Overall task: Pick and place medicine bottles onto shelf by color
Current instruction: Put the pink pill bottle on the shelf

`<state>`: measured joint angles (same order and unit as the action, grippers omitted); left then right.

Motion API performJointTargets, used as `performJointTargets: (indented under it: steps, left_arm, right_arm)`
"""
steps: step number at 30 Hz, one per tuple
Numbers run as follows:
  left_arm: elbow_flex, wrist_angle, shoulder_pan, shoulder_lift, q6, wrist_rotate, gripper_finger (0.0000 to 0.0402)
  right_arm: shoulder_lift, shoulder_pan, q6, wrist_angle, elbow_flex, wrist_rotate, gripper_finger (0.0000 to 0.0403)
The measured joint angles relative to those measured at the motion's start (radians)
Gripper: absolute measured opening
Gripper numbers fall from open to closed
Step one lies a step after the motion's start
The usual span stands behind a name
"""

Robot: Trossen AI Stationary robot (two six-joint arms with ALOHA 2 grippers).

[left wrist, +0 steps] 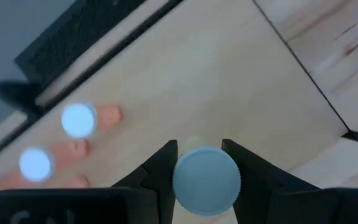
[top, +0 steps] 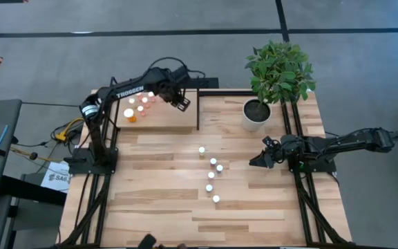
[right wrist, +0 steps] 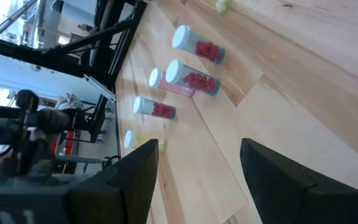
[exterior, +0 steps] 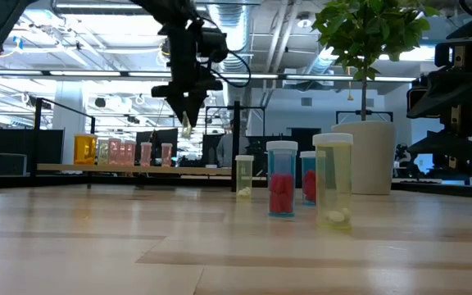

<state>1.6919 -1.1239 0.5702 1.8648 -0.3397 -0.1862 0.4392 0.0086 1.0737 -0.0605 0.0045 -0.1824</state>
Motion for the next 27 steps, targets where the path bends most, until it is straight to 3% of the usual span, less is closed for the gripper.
performJointTargets:
  steps: [5, 16, 27]
  left_arm:
    - [-0.060, 0.096, 0.049, 0.002, 0.124, 0.038, 0.0107]
    - [-0.060, 0.161, 0.087, 0.012, 0.241, 0.033, 0.0107]
    - [-0.060, 0.213, 0.114, 0.037, 0.242, 0.036, 0.0107]
  right_arm:
    - [0.000, 0.000, 0.000, 0.000, 0.000, 0.000, 0.0249]
    - [0.000, 0.000, 0.000, 0.000, 0.000, 0.000, 0.0249]
    - [0.000, 0.000, 0.000, 0.000, 0.000, 0.000, 0.0249]
